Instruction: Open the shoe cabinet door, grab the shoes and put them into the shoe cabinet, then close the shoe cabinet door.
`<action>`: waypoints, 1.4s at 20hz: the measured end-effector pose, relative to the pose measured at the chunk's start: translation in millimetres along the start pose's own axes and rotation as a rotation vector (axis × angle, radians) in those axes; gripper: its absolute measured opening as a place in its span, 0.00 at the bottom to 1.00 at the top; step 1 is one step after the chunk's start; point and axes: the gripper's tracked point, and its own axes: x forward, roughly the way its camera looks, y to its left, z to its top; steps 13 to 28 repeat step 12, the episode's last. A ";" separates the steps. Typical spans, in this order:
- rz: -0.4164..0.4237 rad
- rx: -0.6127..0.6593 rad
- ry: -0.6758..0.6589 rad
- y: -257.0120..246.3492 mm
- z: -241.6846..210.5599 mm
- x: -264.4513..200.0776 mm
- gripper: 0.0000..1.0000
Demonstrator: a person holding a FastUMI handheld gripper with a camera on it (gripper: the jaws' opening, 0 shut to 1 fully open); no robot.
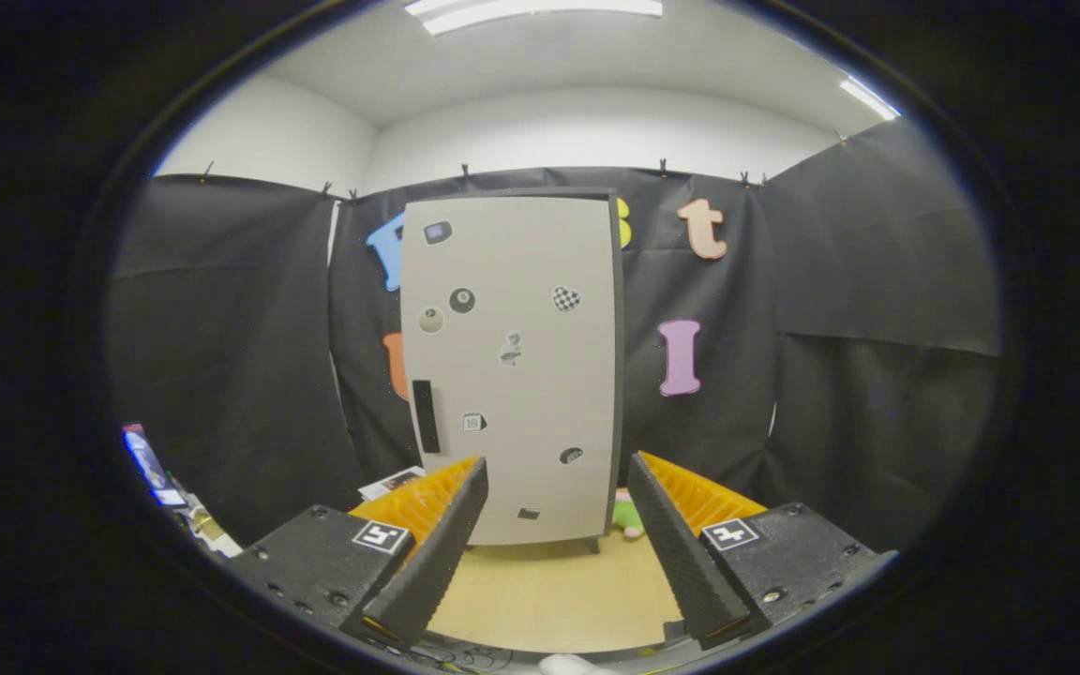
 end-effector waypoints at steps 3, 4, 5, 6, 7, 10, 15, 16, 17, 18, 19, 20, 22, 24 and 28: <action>0.011 -0.006 0.000 4.4 -1.0 1.6 0.99; 0.017 -0.007 -0.001 6.0 -0.8 1.4 0.99; 0.019 -0.005 -0.002 7.2 -0.4 2.1 0.99; 0.021 -0.002 -0.004 7.8 -0.1 1.7 0.99; 0.023 0.000 -0.007 8.5 0.7 1.1 0.99; 0.027 -0.006 -0.008 8.6 0.7 1.0 0.98; 0.032 -0.006 -0.007 11.1 0.3 1.5 0.99; 0.032 -0.006 -0.007 11.1 0.3 1.5 0.99; 0.032 -0.006 -0.007 11.1 0.3 1.5 0.99; 0.032 -0.006 -0.007 11.1 0.3 1.5 0.99; 0.032 -0.006 -0.007 11.1 0.3 1.5 0.99; 0.032 -0.006 -0.007 11.1 0.3 1.5 0.99; 0.032 -0.006 -0.007 11.1 0.3 1.5 0.99; 0.032 -0.006 -0.007 11.1 0.3 1.5 0.99; 0.032 -0.006 -0.007 11.1 0.3 1.5 0.99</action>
